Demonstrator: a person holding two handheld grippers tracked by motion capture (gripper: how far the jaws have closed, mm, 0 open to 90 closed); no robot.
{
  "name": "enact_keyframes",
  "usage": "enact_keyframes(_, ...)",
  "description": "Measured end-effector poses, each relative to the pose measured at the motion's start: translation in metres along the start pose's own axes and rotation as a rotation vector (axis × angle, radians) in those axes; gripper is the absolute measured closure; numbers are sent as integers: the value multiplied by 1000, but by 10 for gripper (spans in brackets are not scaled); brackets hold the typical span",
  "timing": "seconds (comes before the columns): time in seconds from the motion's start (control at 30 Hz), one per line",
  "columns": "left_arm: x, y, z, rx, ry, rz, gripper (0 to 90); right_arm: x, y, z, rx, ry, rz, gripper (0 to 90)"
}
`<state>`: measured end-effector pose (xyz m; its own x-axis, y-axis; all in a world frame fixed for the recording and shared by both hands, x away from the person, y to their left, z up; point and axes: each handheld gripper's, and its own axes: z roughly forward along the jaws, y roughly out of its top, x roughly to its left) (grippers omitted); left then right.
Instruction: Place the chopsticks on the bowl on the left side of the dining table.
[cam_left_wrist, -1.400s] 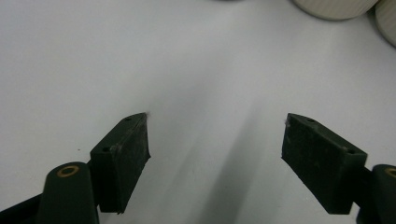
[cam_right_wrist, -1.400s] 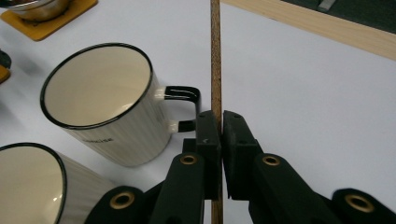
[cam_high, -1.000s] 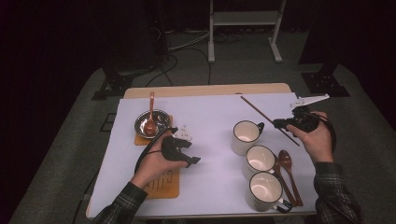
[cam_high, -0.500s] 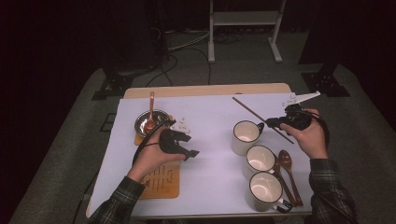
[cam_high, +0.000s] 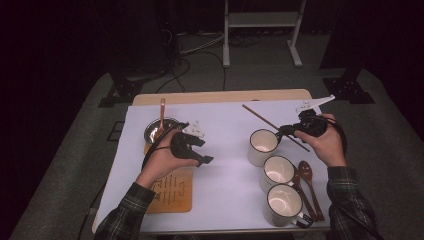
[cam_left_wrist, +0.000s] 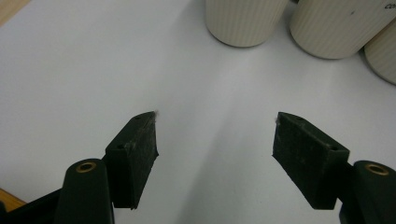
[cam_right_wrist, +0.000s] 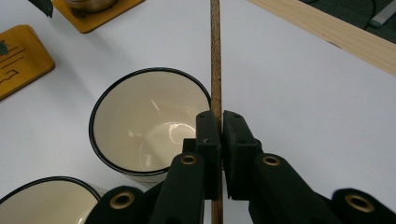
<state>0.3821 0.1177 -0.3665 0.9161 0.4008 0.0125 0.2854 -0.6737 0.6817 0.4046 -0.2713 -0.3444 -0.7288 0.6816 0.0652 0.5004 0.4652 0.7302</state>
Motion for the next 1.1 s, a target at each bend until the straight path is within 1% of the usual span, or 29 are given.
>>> enact_keyframes(0.13, 3, 3, -4, 1, -2, 7, 291, 2, 2, 2, 6, 11, -3, 848)
enact_keyframes(0.27, 5, 5, -6, -6, 7, 6, 287, 4, 5, 5, 10, 25, -15, 848)
enact_keyframes(0.4, 7, 8, -8, -4, 2, 9, 286, 5, 7, 8, 6, 46, -28, 848)
enact_keyframes(0.53, 8, 12, -9, -6, 1, 8, 283, 7, 10, 12, 14, 57, -37, 848)
enact_keyframes(0.6, 9, 13, -9, 1, -2, 14, 283, 8, 11, 13, 15, 62, -45, 848)
enact_keyframes(0.73, 10, 13, -11, -6, -8, 10, 280, 11, 14, 17, 23, 76, -53, 848)
enact_keyframes(0.77, 10, 13, -12, -8, -9, 11, 279, 11, 14, 18, 26, 79, -62, 848)
enact_keyframes(0.9, 10, 13, -14, -18, -11, 10, 270, 15, 16, 22, 35, 92, -74, 848)
enact_keyframes(0.93, 11, 13, -15, -13, -11, 17, 267, 16, 17, 23, 37, 93, -80, 848)
enact_keyframes(1.1, 11, 13, -16, -18, -10, 16, 250, 20, 19, 27, 50, 105, -92, 848)
